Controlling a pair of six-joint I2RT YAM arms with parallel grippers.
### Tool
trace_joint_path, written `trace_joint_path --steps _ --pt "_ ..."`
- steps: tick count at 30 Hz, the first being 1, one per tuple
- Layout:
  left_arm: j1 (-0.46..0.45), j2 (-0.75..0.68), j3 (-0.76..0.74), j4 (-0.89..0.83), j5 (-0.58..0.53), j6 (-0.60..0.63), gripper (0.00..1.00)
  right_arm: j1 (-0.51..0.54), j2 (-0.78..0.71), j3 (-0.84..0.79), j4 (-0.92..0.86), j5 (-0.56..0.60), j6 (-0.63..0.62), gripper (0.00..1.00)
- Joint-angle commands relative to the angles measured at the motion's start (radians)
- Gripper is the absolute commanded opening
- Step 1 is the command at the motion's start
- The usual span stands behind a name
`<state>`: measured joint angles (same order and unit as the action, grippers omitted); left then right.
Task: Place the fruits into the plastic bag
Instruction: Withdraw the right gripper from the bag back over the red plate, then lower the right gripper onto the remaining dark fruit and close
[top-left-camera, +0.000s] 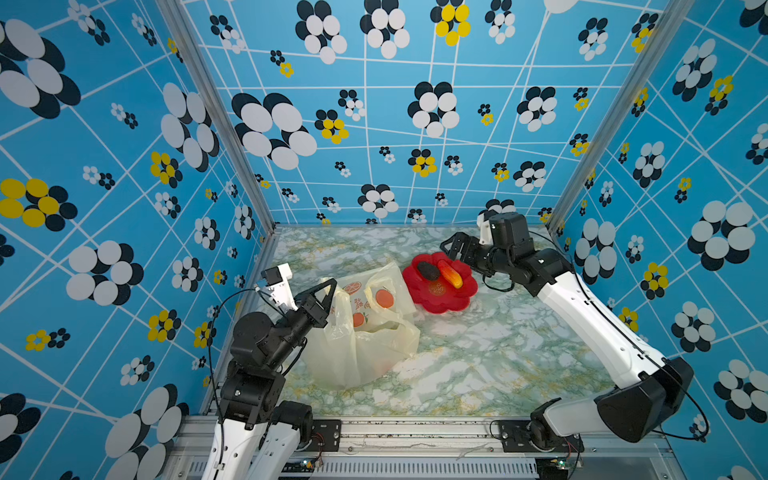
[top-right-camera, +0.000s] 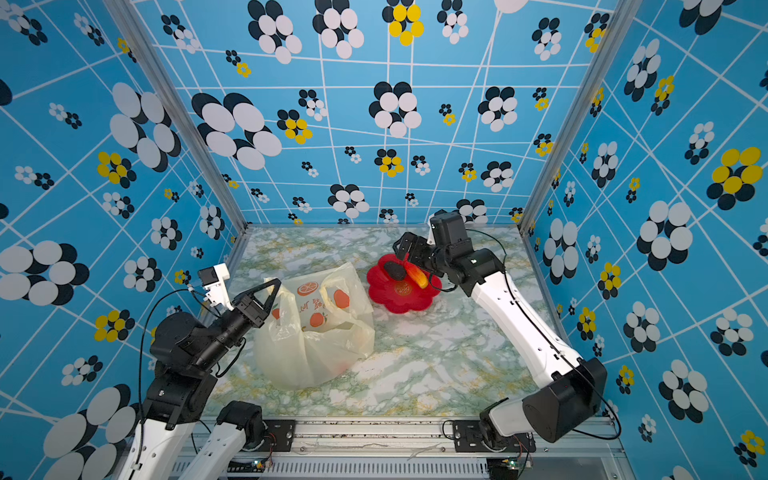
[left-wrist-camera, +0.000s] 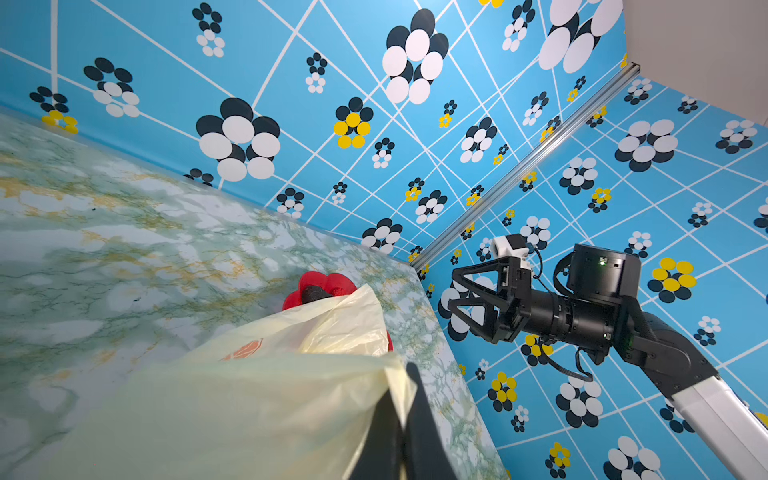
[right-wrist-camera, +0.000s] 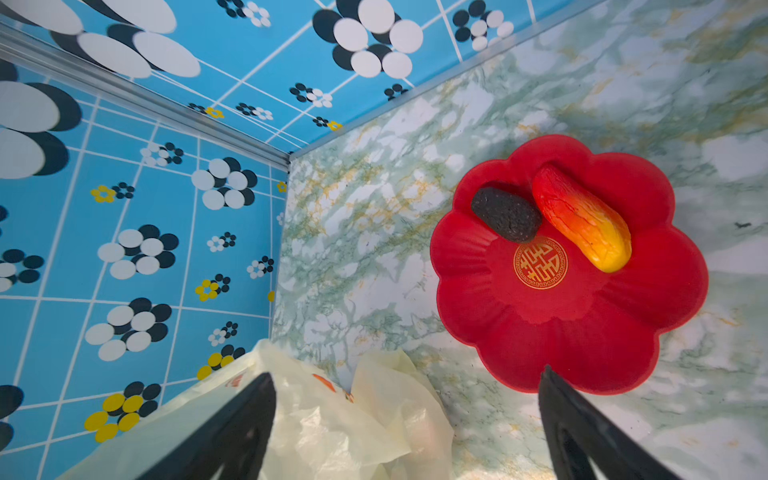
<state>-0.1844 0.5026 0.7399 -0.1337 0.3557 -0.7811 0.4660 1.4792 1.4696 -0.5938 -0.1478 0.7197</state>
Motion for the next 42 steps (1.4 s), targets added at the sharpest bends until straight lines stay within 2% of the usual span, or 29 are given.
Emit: trace_joint_path --steps 1,7,14,22,26,33,42 --pt "0.001 0.011 -0.016 0.035 -0.023 -0.010 0.00 -0.007 0.073 -0.002 -0.056 -0.038 -0.003 0.99" --pt "0.002 0.029 -0.004 0.041 -0.014 -0.008 0.00 -0.007 0.217 0.063 -0.082 -0.041 -0.032 0.99" --pt "0.003 -0.018 0.001 -0.017 -0.039 0.033 0.00 -0.007 0.372 0.170 -0.109 -0.016 -0.031 0.99" --pt "0.002 -0.035 -0.002 -0.030 -0.044 0.050 0.00 -0.009 0.449 0.186 0.008 0.022 0.201 1.00" --pt "0.005 -0.042 0.001 -0.038 -0.044 0.058 0.00 -0.013 0.540 0.233 0.023 0.012 0.274 0.99" --pt "0.004 -0.057 0.006 -0.046 -0.047 0.066 0.00 -0.016 0.664 0.317 0.028 0.043 0.342 0.97" --pt "0.008 -0.059 0.012 -0.072 -0.049 0.114 0.00 -0.016 0.811 0.456 -0.033 0.061 0.344 0.97"
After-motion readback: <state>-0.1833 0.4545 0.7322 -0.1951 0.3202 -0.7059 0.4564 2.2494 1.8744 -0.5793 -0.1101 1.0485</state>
